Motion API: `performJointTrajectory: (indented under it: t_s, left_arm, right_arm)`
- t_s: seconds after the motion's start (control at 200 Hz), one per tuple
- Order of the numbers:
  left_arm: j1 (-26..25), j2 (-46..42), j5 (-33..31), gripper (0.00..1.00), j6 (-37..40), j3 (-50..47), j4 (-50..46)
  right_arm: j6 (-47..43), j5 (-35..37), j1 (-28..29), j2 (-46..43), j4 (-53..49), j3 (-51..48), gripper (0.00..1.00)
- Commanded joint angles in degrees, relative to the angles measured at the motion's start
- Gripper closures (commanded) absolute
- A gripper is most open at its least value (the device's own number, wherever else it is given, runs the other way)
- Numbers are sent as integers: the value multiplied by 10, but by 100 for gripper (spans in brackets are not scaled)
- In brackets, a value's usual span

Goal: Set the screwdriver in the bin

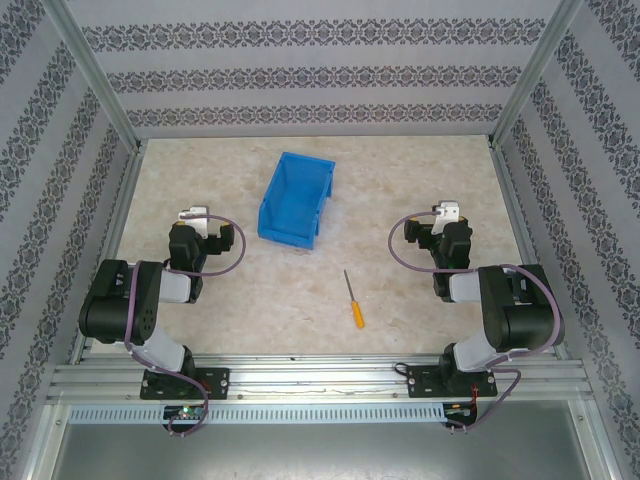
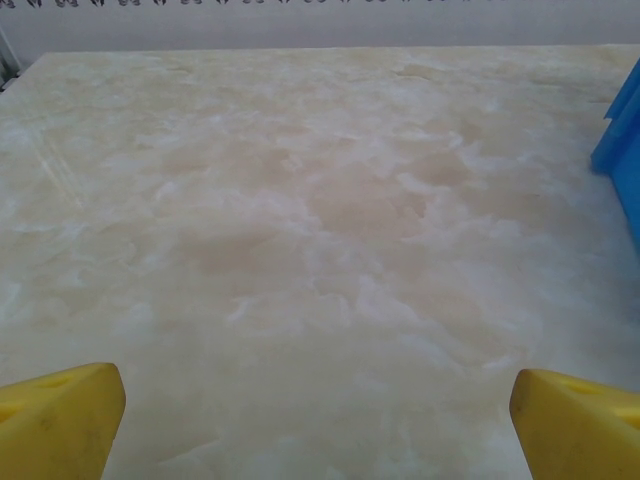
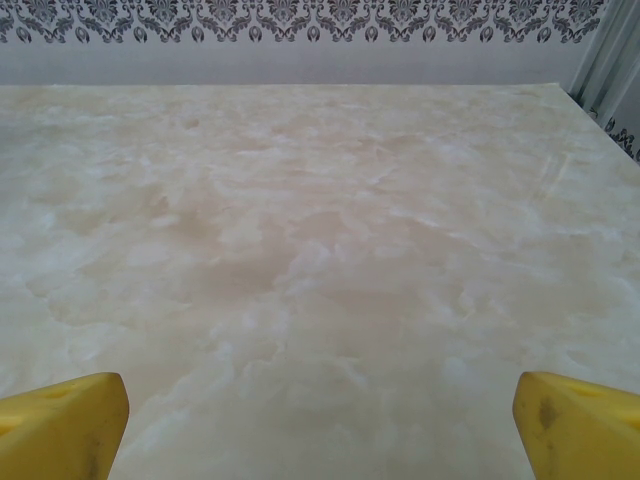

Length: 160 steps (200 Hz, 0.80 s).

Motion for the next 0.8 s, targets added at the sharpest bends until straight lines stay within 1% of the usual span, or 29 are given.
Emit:
performJointTrajectory:
  t_s: [0.0,0.095,0.15,0.295,0.415,0.594,0.714,0.794]
  left_arm:
    - [5,0,17,1,8,12,-10]
    - [5,-12,37,1,15,22,-39]
    - [6,-25,50,1,19,31,-61]
    - [5,-87,59,1,9,108,-264]
    - [5,-121,57,1,9,152,-388]
    - [5,-181,53,1,29,204,-564]
    - [5,-220,62,1,59,258,-696]
    - [5,-245,59,1,73,291,-763]
  right_arm:
    - [5,10,3,5,19,9,2]
    - [6,31,6,-1,23,4,2]
    - [11,47,7,-16,8,6,2]
    - [10,54,7,-96,-87,16,2]
    - [34,90,8,-169,-233,47,2]
    - [113,118,17,-285,-525,133,2]
    - [179,108,44,-353,-683,172,2]
    - [217,108,88,-407,-748,167,2]
